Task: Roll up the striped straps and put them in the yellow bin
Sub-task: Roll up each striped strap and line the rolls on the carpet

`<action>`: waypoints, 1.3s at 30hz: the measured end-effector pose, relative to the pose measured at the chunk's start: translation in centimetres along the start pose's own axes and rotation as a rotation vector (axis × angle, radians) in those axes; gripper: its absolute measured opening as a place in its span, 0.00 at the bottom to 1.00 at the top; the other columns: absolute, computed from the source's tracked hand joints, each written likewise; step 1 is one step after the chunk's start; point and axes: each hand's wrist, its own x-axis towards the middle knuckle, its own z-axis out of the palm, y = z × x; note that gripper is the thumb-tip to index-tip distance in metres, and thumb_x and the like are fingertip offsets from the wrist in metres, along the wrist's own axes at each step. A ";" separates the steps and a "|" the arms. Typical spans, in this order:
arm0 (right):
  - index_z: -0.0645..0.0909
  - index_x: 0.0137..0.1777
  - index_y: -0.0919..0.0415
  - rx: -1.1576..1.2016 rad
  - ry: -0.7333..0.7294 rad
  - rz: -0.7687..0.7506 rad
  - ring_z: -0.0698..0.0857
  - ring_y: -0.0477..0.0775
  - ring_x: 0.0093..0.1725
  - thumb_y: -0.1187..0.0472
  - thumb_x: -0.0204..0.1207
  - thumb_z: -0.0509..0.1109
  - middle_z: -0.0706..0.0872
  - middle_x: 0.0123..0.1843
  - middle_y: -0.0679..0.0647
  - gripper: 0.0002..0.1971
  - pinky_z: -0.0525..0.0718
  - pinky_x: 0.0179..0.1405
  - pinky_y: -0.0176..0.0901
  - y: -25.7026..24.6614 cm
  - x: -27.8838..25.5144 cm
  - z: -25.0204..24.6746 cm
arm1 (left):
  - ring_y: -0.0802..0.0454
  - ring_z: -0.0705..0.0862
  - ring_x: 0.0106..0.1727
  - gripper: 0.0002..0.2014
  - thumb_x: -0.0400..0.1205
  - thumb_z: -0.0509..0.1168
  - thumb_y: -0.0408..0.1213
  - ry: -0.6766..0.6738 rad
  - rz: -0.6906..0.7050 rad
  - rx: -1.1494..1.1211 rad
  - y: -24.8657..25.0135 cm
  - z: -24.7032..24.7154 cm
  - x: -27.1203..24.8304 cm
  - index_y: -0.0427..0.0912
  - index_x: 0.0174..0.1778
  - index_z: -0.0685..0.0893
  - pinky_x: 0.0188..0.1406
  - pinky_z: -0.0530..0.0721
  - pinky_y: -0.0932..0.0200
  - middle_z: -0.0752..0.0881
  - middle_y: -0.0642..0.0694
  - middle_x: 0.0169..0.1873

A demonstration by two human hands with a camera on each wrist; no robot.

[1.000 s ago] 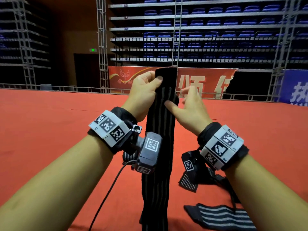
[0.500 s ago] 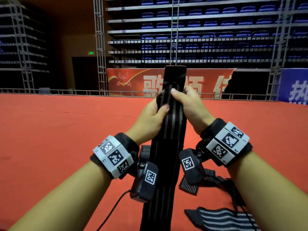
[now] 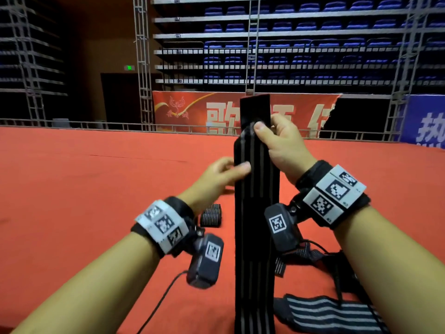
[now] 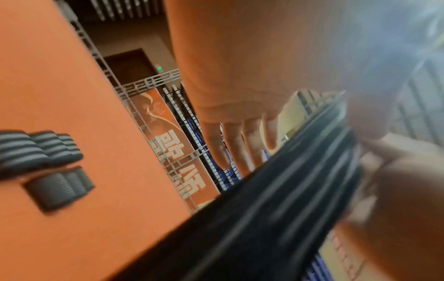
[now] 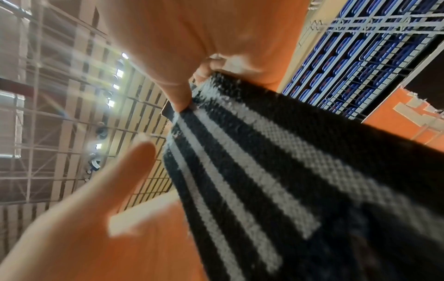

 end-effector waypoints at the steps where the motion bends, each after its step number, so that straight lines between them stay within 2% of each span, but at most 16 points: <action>1: 0.78 0.47 0.55 0.003 -0.014 0.014 0.85 0.51 0.47 0.64 0.85 0.61 0.85 0.46 0.54 0.06 0.84 0.52 0.51 0.7 -0.4 0.4 | 0.51 0.85 0.48 0.17 0.83 0.68 0.42 0.050 0.044 0.004 1.2 -0.3 0.5 0.32 0.61 0.79 0.50 0.82 0.57 0.85 0.44 0.48; 4: 0.76 0.57 0.64 0.163 0.021 0.114 0.84 0.52 0.49 0.63 0.85 0.62 0.85 0.52 0.60 0.06 0.84 0.52 0.49 2.1 -1.1 1.5 | 0.52 0.81 0.44 0.06 0.86 0.63 0.29 0.103 0.192 0.225 3.3 -1.0 2.0 0.28 0.52 0.82 0.43 0.80 0.58 0.83 0.43 0.40; 6: 0.74 0.61 0.68 0.276 -0.002 0.200 0.85 0.51 0.48 0.62 0.83 0.65 0.84 0.54 0.61 0.11 0.85 0.48 0.43 3.2 -2.5 1.7 | 0.55 0.80 0.42 0.03 0.84 0.64 0.31 0.203 0.264 0.265 3.6 -1.5 2.7 0.34 0.48 0.82 0.45 0.79 0.57 0.83 0.47 0.39; 10: 0.81 0.53 0.61 0.115 -0.460 0.276 0.85 0.42 0.42 0.74 0.79 0.68 0.86 0.47 0.53 0.09 0.85 0.45 0.37 7.8 -8.7 2.1 | 0.69 0.83 0.38 0.08 0.86 0.61 0.28 0.329 0.304 0.152 4.0 -2.9 3.5 0.45 0.46 0.81 0.44 0.80 0.68 0.84 0.55 0.39; 13: 0.78 0.46 0.58 -0.020 -0.662 0.418 0.79 0.43 0.26 0.73 0.78 0.69 0.82 0.34 0.51 0.09 0.78 0.27 0.39 10.6 -11.3 2.4 | 0.59 0.83 0.44 0.07 0.86 0.62 0.29 0.332 0.270 0.207 3.3 -3.1 3.7 0.45 0.45 0.80 0.53 0.83 0.56 0.85 0.50 0.43; 15: 0.78 0.49 0.56 -0.055 -0.719 0.394 0.81 0.38 0.28 0.72 0.77 0.71 0.84 0.34 0.43 0.10 0.78 0.30 0.36 10.6 -10.9 2.1 | 0.59 0.82 0.43 0.08 0.86 0.62 0.29 0.311 0.238 0.217 2.3 -2.6 3.5 0.44 0.44 0.80 0.52 0.81 0.58 0.83 0.50 0.41; 16: 0.79 0.53 0.56 -0.010 -0.696 0.350 0.83 0.35 0.33 0.70 0.76 0.73 0.86 0.37 0.40 0.11 0.78 0.34 0.31 10.1 -10.2 2.0 | 0.59 0.81 0.42 0.07 0.86 0.62 0.28 0.288 0.220 0.209 1.8 -2.4 3.3 0.43 0.45 0.79 0.50 0.81 0.60 0.83 0.51 0.41; 18: 0.76 0.61 0.60 0.149 -0.447 0.302 0.85 0.39 0.44 0.61 0.75 0.75 0.86 0.48 0.44 0.17 0.79 0.37 0.26 8.4 -7.7 1.8 | 0.57 0.82 0.44 0.05 0.86 0.62 0.28 0.225 0.195 0.196 0.9 -1.9 2.8 0.41 0.47 0.80 0.51 0.81 0.60 0.84 0.47 0.42; 20: 0.75 0.57 0.61 0.233 -0.158 0.231 0.82 0.47 0.44 0.53 0.78 0.70 0.83 0.48 0.53 0.14 0.81 0.36 0.33 6.4 -4.4 1.3 | 0.52 0.82 0.46 0.06 0.86 0.62 0.27 0.163 0.167 0.199 0.4 -1.4 2.4 0.41 0.46 0.80 0.51 0.81 0.56 0.83 0.42 0.43; 22: 0.76 0.53 0.61 0.125 -0.018 0.067 0.83 0.47 0.43 0.55 0.81 0.66 0.83 0.45 0.54 0.09 0.82 0.41 0.40 4.3 -1.8 0.7 | 0.48 0.81 0.46 0.04 0.86 0.62 0.27 0.112 0.117 0.188 0.4 -0.9 1.9 0.36 0.47 0.80 0.47 0.81 0.54 0.82 0.38 0.43; 24: 0.78 0.51 0.61 0.070 -0.018 -0.032 0.84 0.40 0.41 0.67 0.82 0.65 0.85 0.43 0.49 0.02 0.81 0.44 0.35 3.4 -0.2 0.3 | 0.46 0.81 0.47 0.05 0.86 0.62 0.28 0.083 0.082 0.150 0.5 -0.6 1.5 0.28 0.53 0.80 0.45 0.81 0.52 0.82 0.36 0.44; 26: 0.79 0.47 0.59 0.017 -0.049 -0.041 0.84 0.34 0.37 0.73 0.82 0.63 0.85 0.40 0.47 0.09 0.80 0.40 0.30 3.0 0.2 0.2 | 0.46 0.82 0.44 0.07 0.86 0.64 0.31 0.092 0.068 0.096 0.9 -0.5 1.2 0.30 0.55 0.80 0.40 0.81 0.54 0.82 0.36 0.43; 29: 0.78 0.50 0.71 0.038 -0.189 0.063 0.84 0.49 0.36 0.73 0.81 0.64 0.85 0.38 0.58 0.02 0.81 0.36 0.41 3.3 -0.5 0.4 | 0.55 0.81 0.31 0.06 0.87 0.62 0.35 0.144 0.129 0.075 2.0 -0.9 1.1 0.35 0.55 0.79 0.27 0.81 0.62 0.82 0.41 0.38; 32: 0.74 0.58 0.81 0.110 -0.228 0.108 0.83 0.58 0.40 0.70 0.82 0.65 0.83 0.43 0.67 0.11 0.82 0.38 0.47 3.0 -1.6 0.5 | 0.58 0.80 0.29 0.05 0.88 0.60 0.32 0.163 0.180 0.175 2.8 -1.3 1.2 0.36 0.47 0.78 0.26 0.81 0.62 0.81 0.44 0.33; 36: 0.77 0.56 0.78 0.192 -0.217 0.080 0.84 0.54 0.35 0.71 0.83 0.63 0.84 0.42 0.66 0.08 0.84 0.34 0.42 0.8 -2.3 0.0 | 0.56 0.79 0.29 0.08 0.87 0.61 0.31 0.142 0.219 0.182 4.1 -1.1 0.6 0.40 0.42 0.78 0.23 0.79 0.64 0.82 0.46 0.31; 39: 0.79 0.57 0.73 0.308 -0.231 0.035 0.85 0.55 0.40 0.66 0.80 0.66 0.85 0.45 0.66 0.10 0.85 0.39 0.42 -1.5 -2.7 -0.8 | 0.52 0.77 0.31 0.07 0.85 0.64 0.35 0.113 0.270 0.098 6.2 -1.1 -0.4 0.40 0.41 0.79 0.25 0.77 0.64 0.80 0.45 0.32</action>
